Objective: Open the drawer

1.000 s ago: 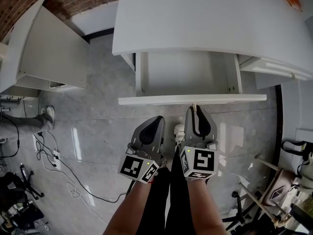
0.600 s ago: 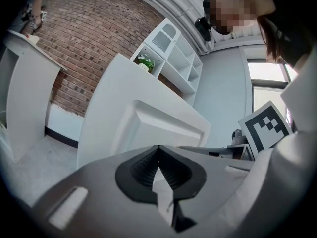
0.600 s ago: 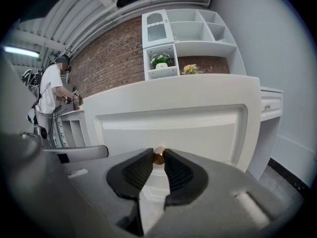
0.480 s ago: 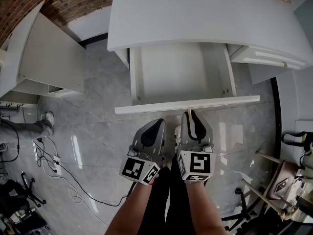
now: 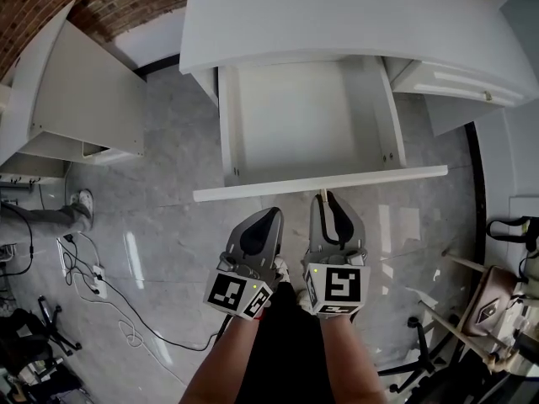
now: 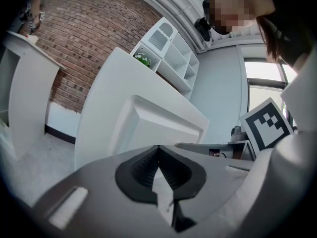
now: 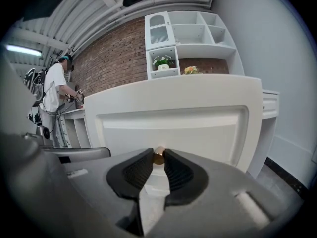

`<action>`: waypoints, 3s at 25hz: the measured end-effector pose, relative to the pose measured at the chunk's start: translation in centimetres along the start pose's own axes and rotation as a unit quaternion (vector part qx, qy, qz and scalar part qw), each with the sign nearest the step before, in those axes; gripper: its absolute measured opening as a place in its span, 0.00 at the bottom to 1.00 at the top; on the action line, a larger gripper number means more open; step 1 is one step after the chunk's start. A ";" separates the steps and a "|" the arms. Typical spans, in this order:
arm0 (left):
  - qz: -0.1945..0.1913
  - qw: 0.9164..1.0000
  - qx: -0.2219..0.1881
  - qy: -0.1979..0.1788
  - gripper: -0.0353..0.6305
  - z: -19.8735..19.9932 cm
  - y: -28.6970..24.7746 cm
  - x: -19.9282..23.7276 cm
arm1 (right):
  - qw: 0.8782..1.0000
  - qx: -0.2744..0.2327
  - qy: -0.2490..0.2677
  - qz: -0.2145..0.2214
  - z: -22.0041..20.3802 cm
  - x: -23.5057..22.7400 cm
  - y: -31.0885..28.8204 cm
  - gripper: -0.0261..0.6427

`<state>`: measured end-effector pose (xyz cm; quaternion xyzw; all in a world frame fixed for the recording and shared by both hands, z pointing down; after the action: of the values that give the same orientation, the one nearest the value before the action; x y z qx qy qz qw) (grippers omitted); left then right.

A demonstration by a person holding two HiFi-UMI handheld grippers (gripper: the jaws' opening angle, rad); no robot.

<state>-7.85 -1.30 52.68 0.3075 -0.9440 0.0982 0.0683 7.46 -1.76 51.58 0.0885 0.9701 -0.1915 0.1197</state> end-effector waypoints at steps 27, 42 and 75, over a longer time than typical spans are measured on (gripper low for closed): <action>0.020 1.000 -0.013 0.001 0.06 -0.8 6.0 -4.5 | 0.999 0.017 0.029 0.005 -2.3 0.6 5.5 0.14; 0.031 0.999 -0.016 -0.008 0.06 0.3 7.5 -5.4 | 1.000 -0.002 -0.002 0.003 -2.6 0.4 8.0 0.11; 0.019 0.997 -0.059 -0.044 0.06 13.4 14.6 -12.4 | 0.996 -0.067 0.001 0.066 9.3 -0.4 24.9 0.04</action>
<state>-7.55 14.24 35.23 0.2887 -0.9560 0.0299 0.0426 15.11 17.19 34.66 0.1438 0.9730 -0.1178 0.1370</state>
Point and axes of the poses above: the fingertips, and each gripper's own axes: y backward along the fingers, x to its left, z out of its top, the point moved 9 cm from there along y, backward along the fingers, and after that the axes turned 13 degrees about -y, right-handed, at the moved point
